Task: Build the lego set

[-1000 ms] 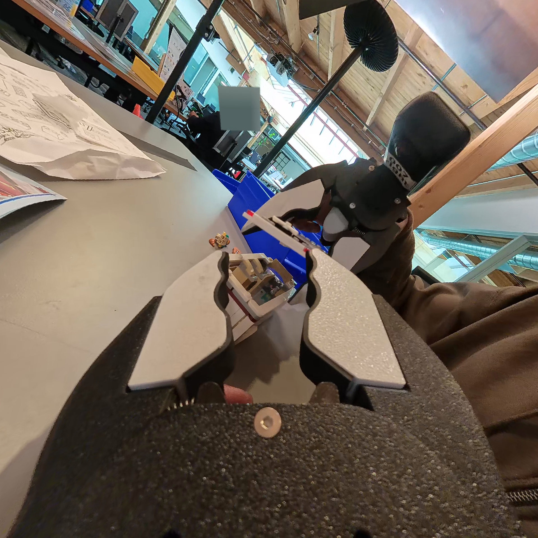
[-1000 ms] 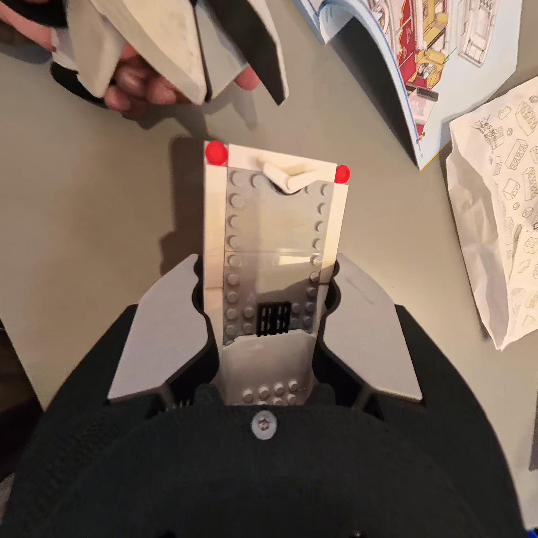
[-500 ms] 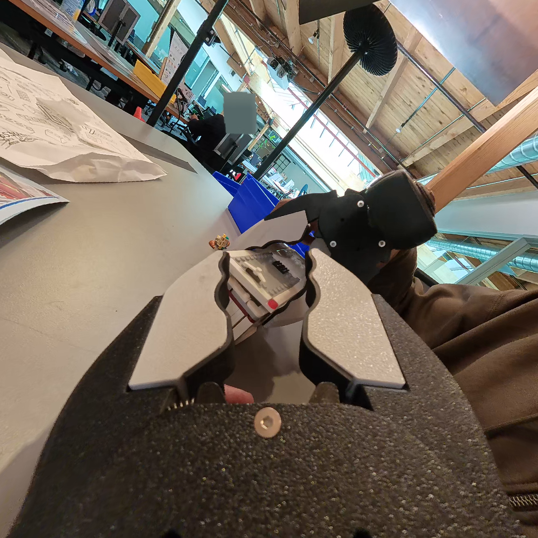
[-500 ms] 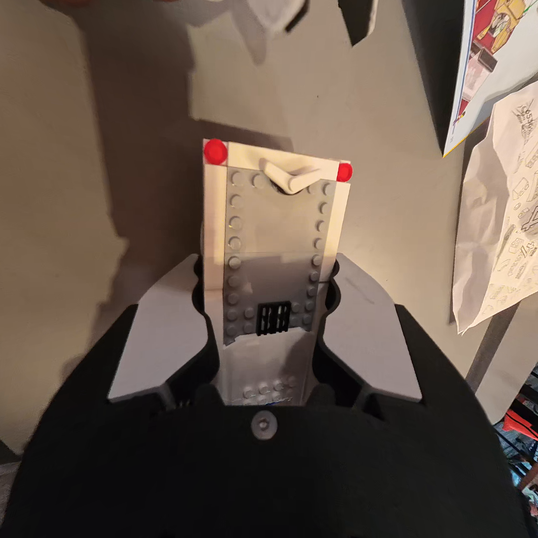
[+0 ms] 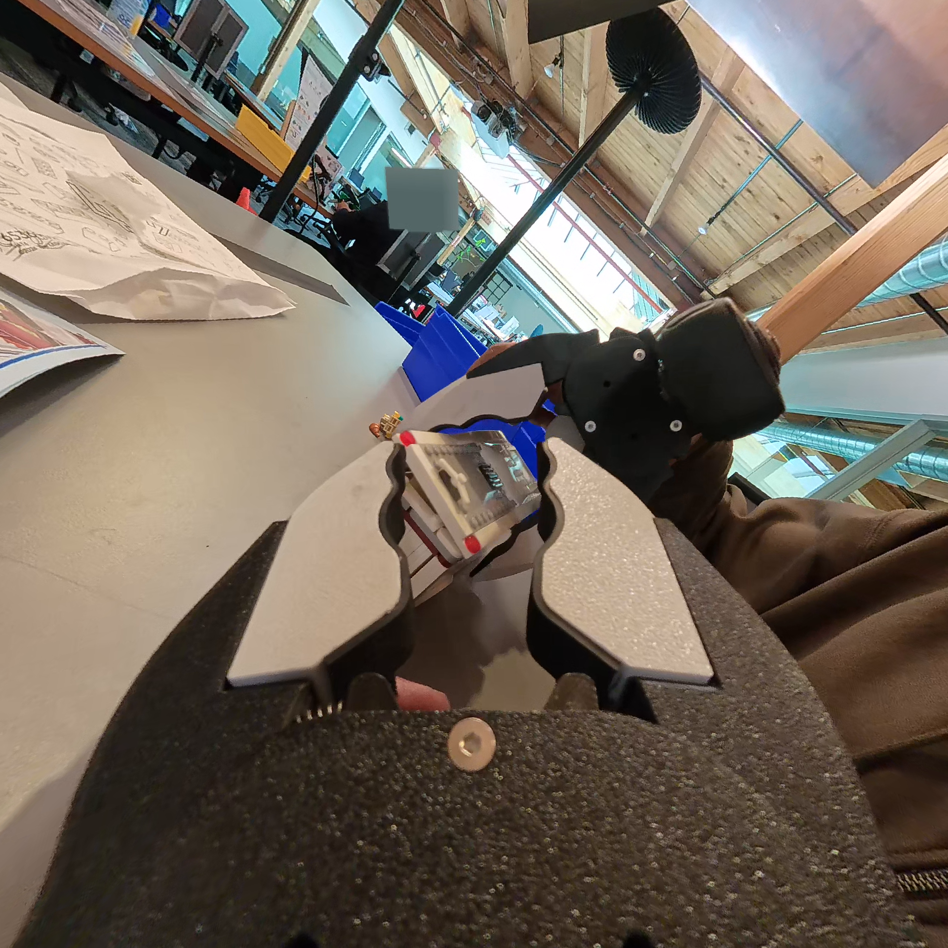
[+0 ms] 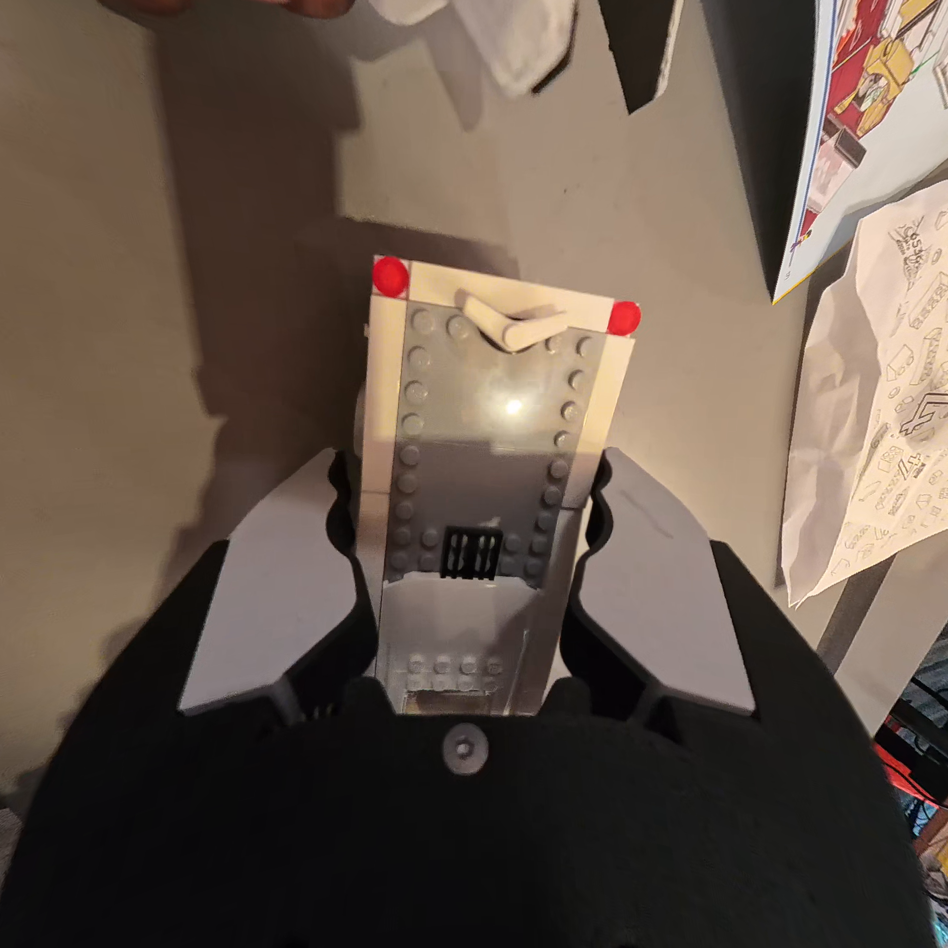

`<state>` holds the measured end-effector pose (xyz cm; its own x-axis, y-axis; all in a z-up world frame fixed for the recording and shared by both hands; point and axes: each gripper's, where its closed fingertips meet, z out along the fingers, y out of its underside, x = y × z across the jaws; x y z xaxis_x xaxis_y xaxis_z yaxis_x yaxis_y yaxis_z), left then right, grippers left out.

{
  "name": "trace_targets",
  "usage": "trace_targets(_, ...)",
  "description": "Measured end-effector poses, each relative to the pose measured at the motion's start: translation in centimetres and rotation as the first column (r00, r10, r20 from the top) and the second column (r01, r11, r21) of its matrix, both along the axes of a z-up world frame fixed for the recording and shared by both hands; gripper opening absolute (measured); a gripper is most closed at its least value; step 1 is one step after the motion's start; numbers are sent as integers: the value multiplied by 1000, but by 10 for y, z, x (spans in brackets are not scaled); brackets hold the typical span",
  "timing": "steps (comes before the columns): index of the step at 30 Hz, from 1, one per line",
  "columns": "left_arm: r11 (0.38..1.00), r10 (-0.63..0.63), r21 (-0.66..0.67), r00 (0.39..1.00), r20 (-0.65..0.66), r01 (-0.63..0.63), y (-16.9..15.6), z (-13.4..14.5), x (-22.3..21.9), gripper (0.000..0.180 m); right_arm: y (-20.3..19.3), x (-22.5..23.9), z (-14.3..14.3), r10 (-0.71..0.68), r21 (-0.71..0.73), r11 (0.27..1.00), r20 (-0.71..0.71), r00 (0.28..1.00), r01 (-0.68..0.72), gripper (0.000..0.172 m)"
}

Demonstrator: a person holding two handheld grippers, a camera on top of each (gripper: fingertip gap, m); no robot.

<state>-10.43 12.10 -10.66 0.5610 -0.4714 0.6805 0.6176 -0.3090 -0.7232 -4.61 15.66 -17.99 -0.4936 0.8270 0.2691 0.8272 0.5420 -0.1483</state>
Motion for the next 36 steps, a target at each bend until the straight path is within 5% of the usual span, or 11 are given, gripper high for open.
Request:
trace_targets(8, 1000, 7, -11, 1000, -17, -7, -1, -4, -6, 50, -2, -7, 16, -2, -51, 999, -60, 998, -1, 93)
trace_targets(24, 1000, 11, 10, 1000, 1, -11, -5, 3, -10, 50, -5, -14, 9, 70, -152, 986, 34, 997, -64, 79)
trace_targets(36, 1000, 1, 30, 1000, 15, -2, -8, 10, -9, 50, -8, -20, 11, 110, -113, 988, 47, 993, -104, 84)
